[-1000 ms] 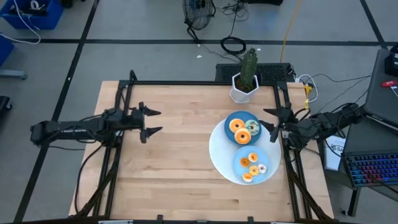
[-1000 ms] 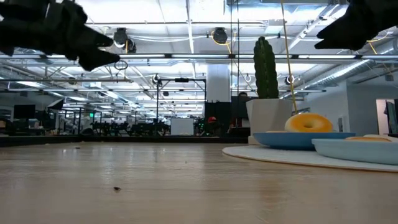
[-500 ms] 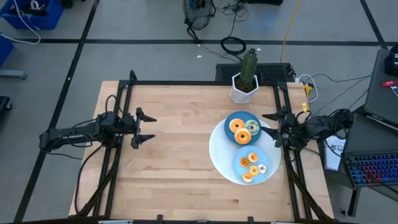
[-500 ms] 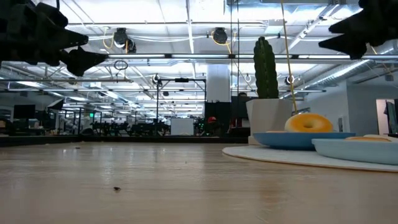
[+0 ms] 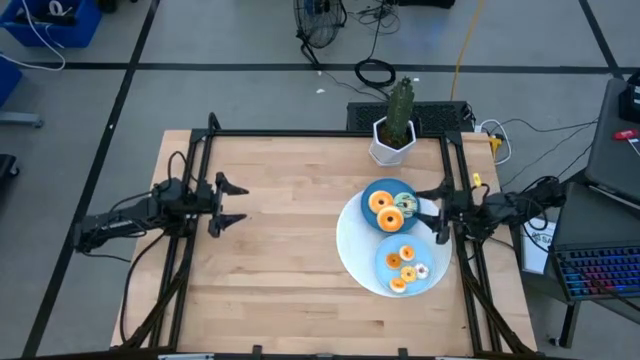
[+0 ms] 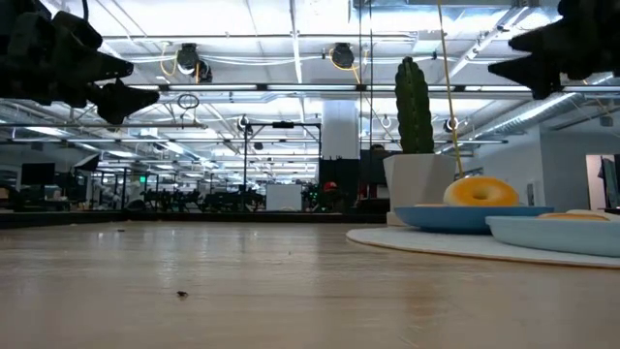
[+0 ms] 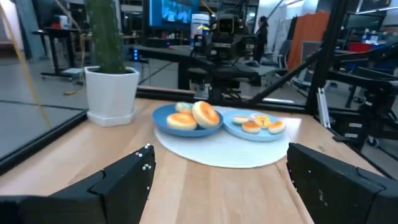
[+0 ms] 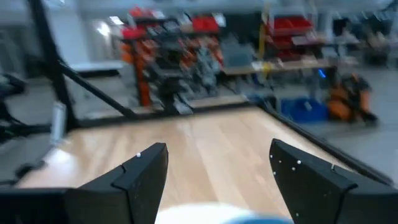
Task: Pick & Place donuts
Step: Return to Home Position
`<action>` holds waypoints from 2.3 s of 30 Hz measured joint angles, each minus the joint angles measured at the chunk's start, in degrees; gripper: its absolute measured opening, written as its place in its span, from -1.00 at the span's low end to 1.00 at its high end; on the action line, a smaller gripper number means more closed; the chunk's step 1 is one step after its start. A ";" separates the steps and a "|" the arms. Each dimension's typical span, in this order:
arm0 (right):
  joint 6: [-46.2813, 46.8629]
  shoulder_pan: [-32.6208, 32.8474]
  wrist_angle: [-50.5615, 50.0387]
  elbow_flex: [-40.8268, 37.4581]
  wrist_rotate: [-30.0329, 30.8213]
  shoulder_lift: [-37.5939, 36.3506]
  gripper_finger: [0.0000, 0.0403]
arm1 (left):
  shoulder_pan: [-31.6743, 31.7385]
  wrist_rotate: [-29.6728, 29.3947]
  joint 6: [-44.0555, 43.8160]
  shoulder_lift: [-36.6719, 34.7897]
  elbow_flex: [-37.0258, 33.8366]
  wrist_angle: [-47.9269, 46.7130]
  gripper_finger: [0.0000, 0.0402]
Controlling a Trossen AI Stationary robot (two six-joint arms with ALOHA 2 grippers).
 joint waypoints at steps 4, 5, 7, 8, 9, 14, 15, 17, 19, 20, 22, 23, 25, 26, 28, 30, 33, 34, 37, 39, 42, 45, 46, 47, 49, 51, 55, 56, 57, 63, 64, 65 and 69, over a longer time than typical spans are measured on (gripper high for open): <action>-4.11 0.00 9.71 -4.46 -4.66 0.02 0.32 | 1.24 4.48 0.58 0.00 0.00 0.05 0.77; -4.90 0.00 11.57 -5.47 -5.26 0.09 0.31 | 1.61 5.39 0.69 0.00 0.00 0.05 0.77; -6.79 -0.05 15.38 -7.30 -6.18 0.07 0.31 | 2.23 6.35 0.75 0.00 0.00 0.07 0.77; -7.79 -0.12 16.85 -8.17 -6.28 0.05 0.31 | 2.51 6.40 0.73 0.00 0.00 0.01 0.77; -8.48 -0.29 18.03 -9.14 -6.24 0.06 0.31 | 2.76 6.40 0.55 0.00 0.00 0.00 0.77; -9.30 -3.29 24.74 -12.03 -6.24 0.03 0.32 | 3.33 6.42 0.52 0.00 0.00 -0.28 0.77; -9.29 -4.13 24.16 -12.20 -6.26 0.12 0.32 | 3.33 6.43 0.51 0.00 0.00 -0.27 0.77; -9.64 -6.05 24.65 -12.30 -6.32 0.17 0.32 | 3.30 6.53 0.49 0.00 0.00 -0.26 0.77; -10.71 -7.98 25.88 -12.32 -6.28 0.13 0.32 | 3.30 6.56 0.44 0.00 0.00 -0.30 0.77; -11.62 -8.94 25.80 -12.20 -6.26 0.13 0.32 | 3.30 6.57 0.34 0.00 0.00 -0.32 0.77; -12.83 -10.44 24.79 -11.00 -6.26 0.03 0.32 | 3.30 6.57 0.10 0.00 0.00 -0.32 0.77; -13.01 -11.03 23.32 -10.36 -6.28 0.04 0.33 | 3.30 6.72 -0.01 0.00 0.00 -0.32 0.77; -13.47 -11.80 18.21 -8.43 -6.27 0.13 0.32 | 3.30 7.87 -0.23 0.00 0.00 -0.32 0.77; -13.54 -12.10 17.01 -7.22 -6.29 0.12 0.32 | 3.30 8.54 -0.32 0.00 0.00 -0.32 0.77; -13.16 -12.61 16.05 -5.96 -6.25 -0.02 0.32 | 3.30 9.81 -0.28 0.00 0.00 -0.32 0.77; -12.94 -13.08 14.46 -5.97 -6.24 0.04 0.32 | 3.30 9.94 -0.30 0.00 0.00 -0.32 0.77; -12.03 -14.11 13.89 -6.50 -6.26 0.04 0.33 | 3.30 9.58 -0.08 0.00 0.00 -0.27 0.77; -11.57 -14.63 14.07 -6.87 -6.19 -0.01 0.33 | 3.30 9.49 -0.06 0.00 0.00 -0.24 0.77; -10.12 -15.95 13.50 -8.19 -6.23 0.07 0.32 | 3.30 9.37 -0.14 0.00 0.00 -0.21 0.77; -9.70 -16.75 13.84 -8.92 -6.17 0.05 0.31 | 3.30 9.39 -0.42 0.00 0.00 -0.26 0.77; -9.62 -18.20 14.45 -10.04 -6.02 0.15 0.31 | 3.30 9.41 -0.55 0.00 0.00 -0.29 0.77; -8.82 -19.47 16.00 -11.12 -6.16 0.05 0.32 | 3.30 9.43 -0.99 0.00 0.02 -0.30 0.77; -8.40 -19.83 15.99 -11.38 -6.24 0.08 0.33 | 3.30 9.43 -1.20 0.00 0.02 -0.30 0.77; -8.10 -20.13 15.91 -11.48 -6.24 0.06 0.33 | 3.30 9.43 -1.41 0.00 0.02 -0.30 0.77; -7.29 -20.51 15.57 -11.54 -6.26 0.06 0.32 | 3.30 9.43 -1.43 0.00 0.02 -0.30 0.77; -6.69 -20.66 15.35 -11.56 -6.28 0.06 0.32 | 3.30 9.39 -1.43 0.00 0.02 -0.36 0.77; -6.88 -20.65 14.02 -11.64 -6.28 0.06 0.32 | 3.30 9.35 -1.37 0.00 0.02 -1.20 0.77; -6.91 -20.65 13.56 -11.64 -6.28 0.06 0.33 | 3.30 9.28 -1.37 0.02 0.04 -1.43 0.77; -6.85 -20.65 13.23 -11.65 -6.29 0.06 0.33 | 3.30 9.05 -1.39 0.02 0.07 -1.62 0.77; -4.66 -20.67 12.52 -11.71 -8.48 0.06 0.32 | 3.30 7.78 -1.46 0.17 0.09 -1.80 0.77; -5.12 -20.65 12.48 -11.71 -10.35 0.06 0.32 | 3.30 7.64 -1.48 0.17 0.09 -1.80 0.77; -5.38 -20.70 12.41 -11.73 -12.15 0.06 0.33 | 3.30 7.39 -1.49 0.17 0.09 -1.81 0.77; -6.91 -22.33 12.13 -11.75 -15.84 0.06 0.32 | 3.30 7.38 -1.68 0.17 0.09 -1.79 0.77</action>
